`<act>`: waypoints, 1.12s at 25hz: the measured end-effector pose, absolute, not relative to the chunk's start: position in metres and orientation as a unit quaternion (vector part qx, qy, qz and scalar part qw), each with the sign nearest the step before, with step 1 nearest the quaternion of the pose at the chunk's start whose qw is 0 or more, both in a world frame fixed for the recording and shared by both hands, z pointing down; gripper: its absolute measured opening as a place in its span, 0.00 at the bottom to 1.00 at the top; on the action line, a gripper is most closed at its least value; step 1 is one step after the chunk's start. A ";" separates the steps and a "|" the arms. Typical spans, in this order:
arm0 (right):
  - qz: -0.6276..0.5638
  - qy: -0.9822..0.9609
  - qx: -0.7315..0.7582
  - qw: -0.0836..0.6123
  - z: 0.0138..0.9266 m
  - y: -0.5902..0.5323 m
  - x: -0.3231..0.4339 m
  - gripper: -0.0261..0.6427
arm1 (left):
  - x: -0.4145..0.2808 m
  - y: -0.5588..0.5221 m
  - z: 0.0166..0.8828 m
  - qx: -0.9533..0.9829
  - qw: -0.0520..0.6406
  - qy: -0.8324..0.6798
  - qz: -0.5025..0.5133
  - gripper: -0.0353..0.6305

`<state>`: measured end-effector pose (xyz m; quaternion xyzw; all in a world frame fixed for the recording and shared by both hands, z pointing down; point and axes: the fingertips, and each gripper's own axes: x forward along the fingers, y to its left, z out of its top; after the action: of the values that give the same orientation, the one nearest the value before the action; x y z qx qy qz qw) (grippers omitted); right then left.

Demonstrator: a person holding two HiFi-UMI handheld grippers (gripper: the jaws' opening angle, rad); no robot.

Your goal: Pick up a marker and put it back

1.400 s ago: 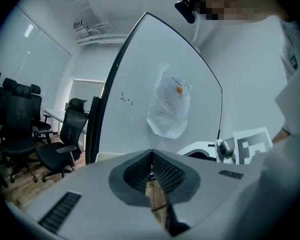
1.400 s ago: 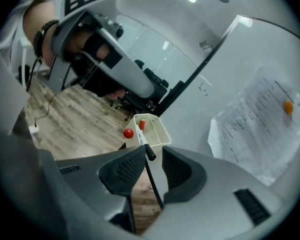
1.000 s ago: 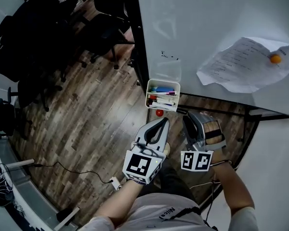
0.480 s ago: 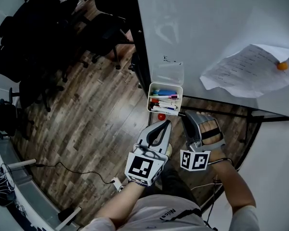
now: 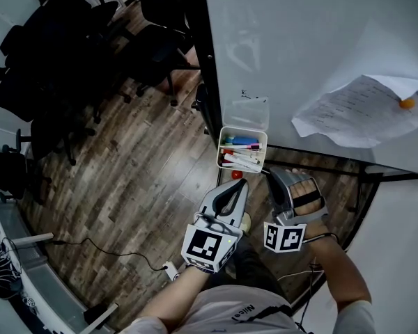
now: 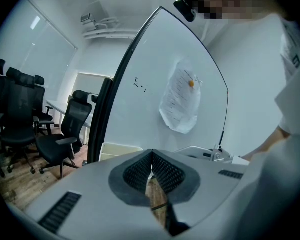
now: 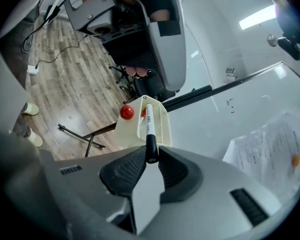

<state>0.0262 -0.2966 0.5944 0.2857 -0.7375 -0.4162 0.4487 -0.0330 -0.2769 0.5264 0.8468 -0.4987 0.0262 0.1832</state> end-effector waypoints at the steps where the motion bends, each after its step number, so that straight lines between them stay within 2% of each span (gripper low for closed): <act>1: -0.415 -0.738 0.287 0.448 0.592 -0.296 0.028 0.16 | -0.034 -0.276 0.525 0.847 0.183 -0.498 0.027 0.07; 14: -0.348 -0.769 0.360 0.398 0.532 -0.275 0.040 0.16 | -0.044 -0.261 0.472 0.860 0.157 -0.485 0.017 0.07; 28: -0.283 -0.798 0.432 0.311 0.425 -0.256 0.029 0.16 | -0.040 -0.242 0.390 0.885 0.094 -0.456 -0.006 0.07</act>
<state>0.0295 -0.2561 0.4245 0.4324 -0.7976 -0.2826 0.3114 -0.0403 -0.2418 0.3904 0.8850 -0.4558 -0.0059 0.0944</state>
